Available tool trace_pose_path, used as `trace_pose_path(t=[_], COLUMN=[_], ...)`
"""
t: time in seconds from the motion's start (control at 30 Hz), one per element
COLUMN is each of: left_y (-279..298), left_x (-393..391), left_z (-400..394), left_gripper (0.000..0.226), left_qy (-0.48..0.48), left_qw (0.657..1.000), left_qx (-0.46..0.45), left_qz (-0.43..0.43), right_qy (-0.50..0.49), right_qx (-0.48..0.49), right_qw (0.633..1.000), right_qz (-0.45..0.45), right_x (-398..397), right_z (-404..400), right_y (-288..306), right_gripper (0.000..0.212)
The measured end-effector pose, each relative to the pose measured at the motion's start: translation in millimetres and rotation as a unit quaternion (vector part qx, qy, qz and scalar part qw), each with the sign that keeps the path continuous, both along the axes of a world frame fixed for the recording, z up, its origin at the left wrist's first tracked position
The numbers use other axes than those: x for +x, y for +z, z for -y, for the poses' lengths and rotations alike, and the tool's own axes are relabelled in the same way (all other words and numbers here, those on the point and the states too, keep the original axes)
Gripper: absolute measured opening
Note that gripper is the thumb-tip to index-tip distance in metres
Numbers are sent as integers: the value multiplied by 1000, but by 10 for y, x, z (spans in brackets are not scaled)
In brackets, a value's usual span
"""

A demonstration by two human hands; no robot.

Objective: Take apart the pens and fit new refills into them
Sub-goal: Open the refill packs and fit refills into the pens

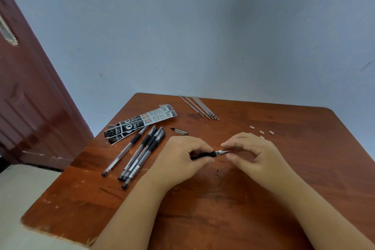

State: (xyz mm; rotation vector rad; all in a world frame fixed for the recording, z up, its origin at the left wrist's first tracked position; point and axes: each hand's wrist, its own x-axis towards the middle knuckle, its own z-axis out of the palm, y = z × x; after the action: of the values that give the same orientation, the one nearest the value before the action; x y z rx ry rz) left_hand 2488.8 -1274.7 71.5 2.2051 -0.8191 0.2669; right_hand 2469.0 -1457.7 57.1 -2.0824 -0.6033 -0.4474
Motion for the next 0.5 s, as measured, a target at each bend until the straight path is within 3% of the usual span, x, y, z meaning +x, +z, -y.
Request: trace_pose_path(t=[0.17,0.5], left_y=[-39,-43], left_x=[16,4], left_z=[8,12], left_gripper=[12,16], left_qy=[-12,-12], left_qw=[1000,999], left_qx=[-2,23], left_qz=[16,48], right_qy=[-18,-37], right_qx=[-28,-61], right_qw=[999,996], right_qz=[24,58], right_x=[20,23], right_z=[-62,-89], right_y=[-62,-92], right_gripper=[32,31])
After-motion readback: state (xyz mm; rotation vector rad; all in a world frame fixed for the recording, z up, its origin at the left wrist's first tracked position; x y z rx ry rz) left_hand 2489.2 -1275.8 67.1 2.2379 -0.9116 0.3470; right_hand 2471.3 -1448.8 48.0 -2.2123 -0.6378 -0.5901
